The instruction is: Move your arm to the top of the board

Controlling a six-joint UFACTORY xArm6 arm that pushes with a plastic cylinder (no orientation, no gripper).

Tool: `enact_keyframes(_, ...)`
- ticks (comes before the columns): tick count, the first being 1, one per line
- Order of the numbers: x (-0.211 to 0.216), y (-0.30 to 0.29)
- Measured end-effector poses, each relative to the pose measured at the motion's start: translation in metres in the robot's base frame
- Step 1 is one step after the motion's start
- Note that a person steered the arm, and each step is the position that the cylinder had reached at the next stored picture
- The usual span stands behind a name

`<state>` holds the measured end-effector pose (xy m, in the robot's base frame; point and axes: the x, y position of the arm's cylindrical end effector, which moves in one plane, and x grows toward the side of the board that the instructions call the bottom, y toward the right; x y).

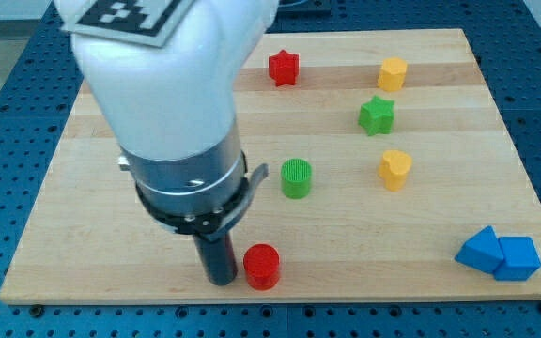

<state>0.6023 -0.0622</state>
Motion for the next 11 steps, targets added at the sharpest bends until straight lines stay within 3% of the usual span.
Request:
enact_keyframes(2,0.0,0.024)
enact_keyframes(6,-0.035,0.002)
enact_keyframes(7,-0.075,-0.02)
enact_keyframes(8,-0.14,-0.044)
enact_keyframes(11,-0.358,-0.028)
